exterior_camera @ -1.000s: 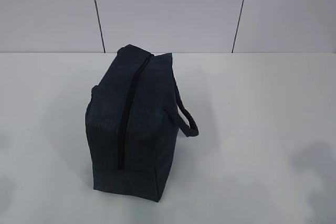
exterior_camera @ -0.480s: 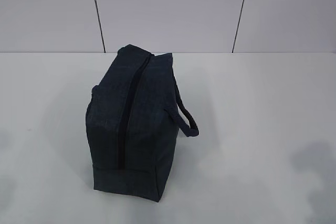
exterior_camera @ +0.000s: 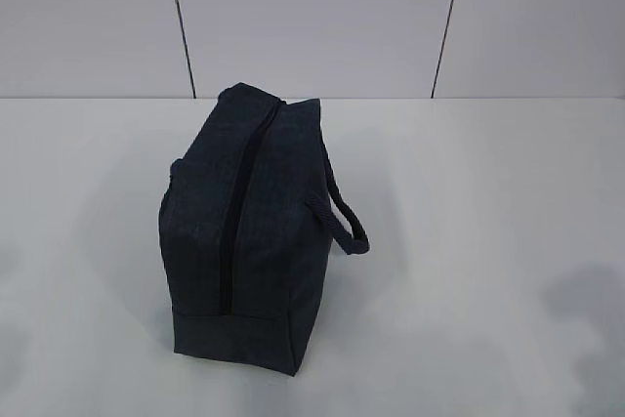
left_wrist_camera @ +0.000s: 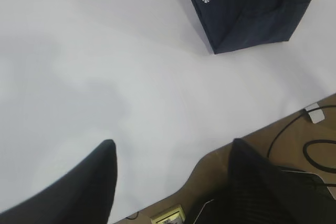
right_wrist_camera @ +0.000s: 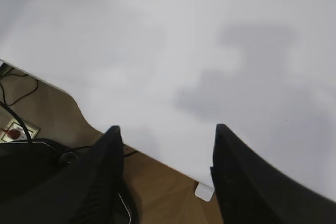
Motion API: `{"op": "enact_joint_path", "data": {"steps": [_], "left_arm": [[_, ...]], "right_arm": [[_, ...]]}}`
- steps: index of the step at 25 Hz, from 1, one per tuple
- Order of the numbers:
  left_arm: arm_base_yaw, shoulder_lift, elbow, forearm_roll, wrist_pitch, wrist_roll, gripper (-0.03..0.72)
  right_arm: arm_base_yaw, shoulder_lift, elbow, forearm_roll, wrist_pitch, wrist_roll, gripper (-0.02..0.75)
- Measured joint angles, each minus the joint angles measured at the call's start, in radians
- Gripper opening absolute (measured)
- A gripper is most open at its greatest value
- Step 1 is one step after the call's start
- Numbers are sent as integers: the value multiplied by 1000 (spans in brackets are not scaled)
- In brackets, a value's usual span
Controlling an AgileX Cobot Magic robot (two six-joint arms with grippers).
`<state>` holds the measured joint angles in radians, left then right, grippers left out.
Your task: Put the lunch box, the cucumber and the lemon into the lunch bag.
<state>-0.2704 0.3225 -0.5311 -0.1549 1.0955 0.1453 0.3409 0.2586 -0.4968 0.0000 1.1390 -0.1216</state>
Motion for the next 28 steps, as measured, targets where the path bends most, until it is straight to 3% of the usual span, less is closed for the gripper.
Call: {"op": "enact_joint_path", "data": {"steps": [7,10,18,28], "left_arm": [[175,-72,0,0,0,0,466],[204,-126,0,0,0,0,466],[208,-288,0,0,0,0,466],[208,-316,0,1,8,0,466]], "right_arm": [[-216,-19,0,0,0,0,435],[-280,-76,0,0,0,0,435],[-296,-265,0,0,0,0,435],[-296,-275,0,0,2,0,435]]}}
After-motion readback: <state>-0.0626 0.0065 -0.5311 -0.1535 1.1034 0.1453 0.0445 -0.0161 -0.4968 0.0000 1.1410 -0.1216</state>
